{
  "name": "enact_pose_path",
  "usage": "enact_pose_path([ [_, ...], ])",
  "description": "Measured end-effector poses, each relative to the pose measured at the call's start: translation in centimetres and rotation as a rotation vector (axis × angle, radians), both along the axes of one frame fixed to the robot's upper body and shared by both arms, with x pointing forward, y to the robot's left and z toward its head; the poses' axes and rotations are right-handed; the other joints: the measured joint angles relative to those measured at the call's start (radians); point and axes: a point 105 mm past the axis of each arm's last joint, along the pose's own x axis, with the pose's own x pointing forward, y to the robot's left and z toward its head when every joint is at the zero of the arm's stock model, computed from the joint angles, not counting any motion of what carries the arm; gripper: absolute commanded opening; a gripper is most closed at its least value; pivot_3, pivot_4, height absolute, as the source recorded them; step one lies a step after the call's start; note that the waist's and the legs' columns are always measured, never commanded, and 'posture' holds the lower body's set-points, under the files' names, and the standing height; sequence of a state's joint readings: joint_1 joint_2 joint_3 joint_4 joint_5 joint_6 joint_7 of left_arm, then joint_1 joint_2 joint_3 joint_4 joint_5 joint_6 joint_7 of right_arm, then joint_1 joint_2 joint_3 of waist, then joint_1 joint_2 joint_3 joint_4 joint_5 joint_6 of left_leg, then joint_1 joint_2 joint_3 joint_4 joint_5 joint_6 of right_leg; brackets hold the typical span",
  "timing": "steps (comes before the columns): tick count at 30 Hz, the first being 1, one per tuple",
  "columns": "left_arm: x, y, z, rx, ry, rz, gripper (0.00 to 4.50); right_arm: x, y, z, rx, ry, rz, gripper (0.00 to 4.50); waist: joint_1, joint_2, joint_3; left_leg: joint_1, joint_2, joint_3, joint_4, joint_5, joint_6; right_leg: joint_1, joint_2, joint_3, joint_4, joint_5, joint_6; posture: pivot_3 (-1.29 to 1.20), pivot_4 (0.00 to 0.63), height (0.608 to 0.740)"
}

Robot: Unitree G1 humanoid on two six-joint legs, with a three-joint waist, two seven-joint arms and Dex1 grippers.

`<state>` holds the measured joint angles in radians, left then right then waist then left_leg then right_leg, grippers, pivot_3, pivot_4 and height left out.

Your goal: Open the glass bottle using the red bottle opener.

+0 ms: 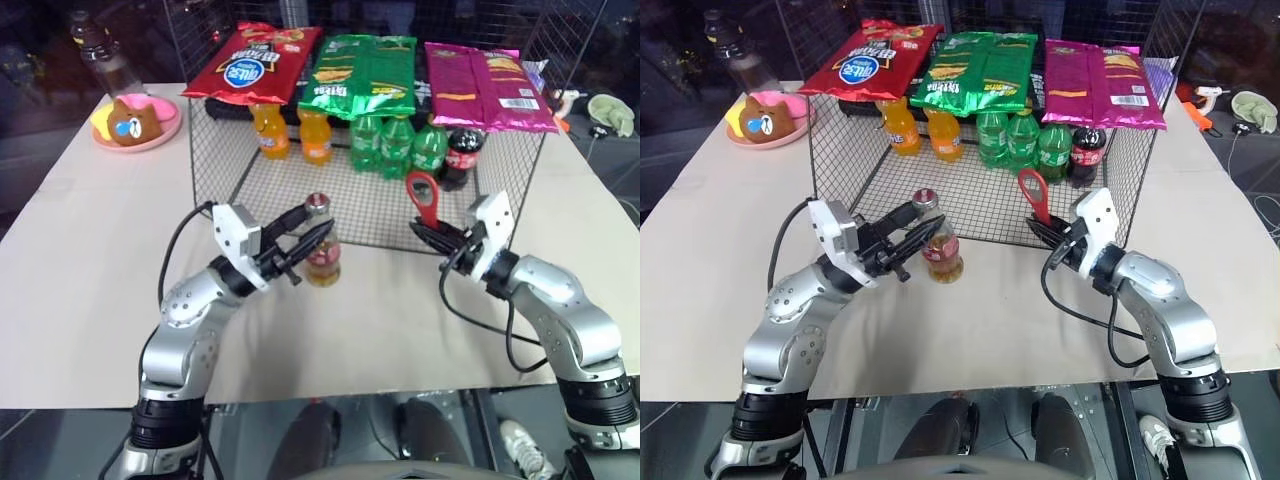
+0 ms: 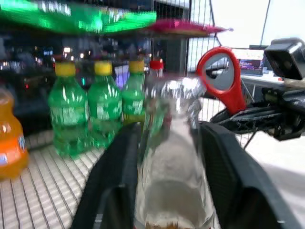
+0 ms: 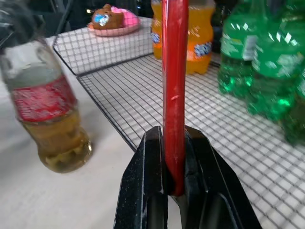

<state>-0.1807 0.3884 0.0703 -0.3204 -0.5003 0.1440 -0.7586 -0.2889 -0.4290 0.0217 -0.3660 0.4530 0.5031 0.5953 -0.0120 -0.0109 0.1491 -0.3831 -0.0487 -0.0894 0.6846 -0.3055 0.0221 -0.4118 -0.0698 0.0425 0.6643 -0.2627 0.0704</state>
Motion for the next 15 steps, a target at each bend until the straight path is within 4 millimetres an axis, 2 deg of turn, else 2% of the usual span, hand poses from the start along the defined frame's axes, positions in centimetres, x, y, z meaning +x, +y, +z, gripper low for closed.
enact_pose_path([
  [3, 0.1, 0.0, 0.0, -0.002, -0.003, -0.001, 1.09, -0.1, 0.2, 0.4, -0.001, -0.016, 0.003, 0.00, 0.000, 0.000, 0.000, 0.000, 0.000, 0.000, 0.000, 0.000, 0.000, 0.000, 0.000, 0.000, 0.000, 0.000, 0.000, 0.00, 0.150, 0.740],
  [7, 0.0, -0.1, -0.1, 0.001, -0.007, -0.001, 1.09, -0.2, 0.4, 0.0, -0.099, -0.047, 0.015, 0.00, -0.001, 0.000, 0.000, 0.000, 0.000, 0.000, 0.000, 0.000, 0.000, 0.000, 0.000, 0.000, 0.000, 0.000, 0.000, 0.00, 0.150, 0.740],
  [12, -0.2, -0.1, -0.2, 0.006, -0.008, 0.001, 1.09, 0.5, 2.6, 1.5, -0.198, -0.218, 0.003, 0.00, -0.003, 0.001, -0.001, 0.001, 0.000, 0.000, 0.000, 0.000, 0.000, 0.000, 0.000, 0.000, 0.000, 0.000, 0.000, 0.00, 0.150, 0.740],
  [15, -0.4, -0.2, -0.4, 0.019, -0.009, -0.009, 1.09, 0.9, 3.9, 1.6, -0.262, -0.312, -0.023, 0.00, 0.000, 0.001, -0.002, 0.001, 0.000, 0.000, 0.000, 0.000, 0.000, 0.000, 0.000, 0.000, 0.000, 0.000, 0.000, 0.00, 0.150, 0.740],
])
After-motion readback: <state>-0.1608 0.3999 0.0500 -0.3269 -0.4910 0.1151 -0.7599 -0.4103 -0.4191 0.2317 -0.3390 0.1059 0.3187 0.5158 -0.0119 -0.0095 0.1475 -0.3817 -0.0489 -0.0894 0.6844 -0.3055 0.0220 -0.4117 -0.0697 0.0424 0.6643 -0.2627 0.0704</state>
